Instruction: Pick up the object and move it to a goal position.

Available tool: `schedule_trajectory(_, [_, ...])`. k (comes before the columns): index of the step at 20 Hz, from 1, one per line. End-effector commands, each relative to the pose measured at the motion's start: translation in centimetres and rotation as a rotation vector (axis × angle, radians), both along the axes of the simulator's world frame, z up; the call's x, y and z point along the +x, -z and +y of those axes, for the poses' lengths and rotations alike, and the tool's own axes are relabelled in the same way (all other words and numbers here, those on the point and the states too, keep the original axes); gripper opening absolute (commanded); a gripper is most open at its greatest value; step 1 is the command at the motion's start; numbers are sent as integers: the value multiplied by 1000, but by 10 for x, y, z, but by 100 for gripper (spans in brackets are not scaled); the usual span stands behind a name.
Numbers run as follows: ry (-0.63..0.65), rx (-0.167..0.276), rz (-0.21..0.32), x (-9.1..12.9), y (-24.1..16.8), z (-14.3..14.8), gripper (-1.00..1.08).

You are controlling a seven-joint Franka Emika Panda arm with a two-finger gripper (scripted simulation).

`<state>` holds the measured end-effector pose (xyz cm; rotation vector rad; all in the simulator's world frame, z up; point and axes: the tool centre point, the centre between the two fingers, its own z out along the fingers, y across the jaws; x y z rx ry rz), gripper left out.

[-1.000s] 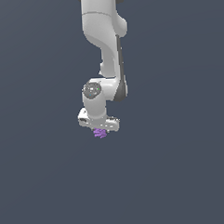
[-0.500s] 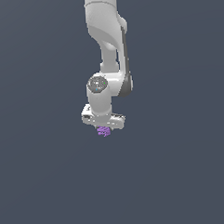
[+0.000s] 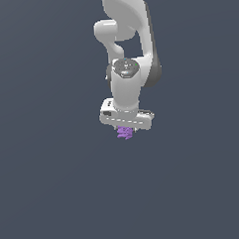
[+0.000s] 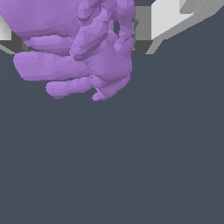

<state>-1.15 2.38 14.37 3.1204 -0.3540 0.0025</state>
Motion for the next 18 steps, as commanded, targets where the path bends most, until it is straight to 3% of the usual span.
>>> schedule_trajectory(1, [0,-1,0,4,-24,20,-100])
schedule_trajectory(18, [1,0,1,37,-173,146,-100])
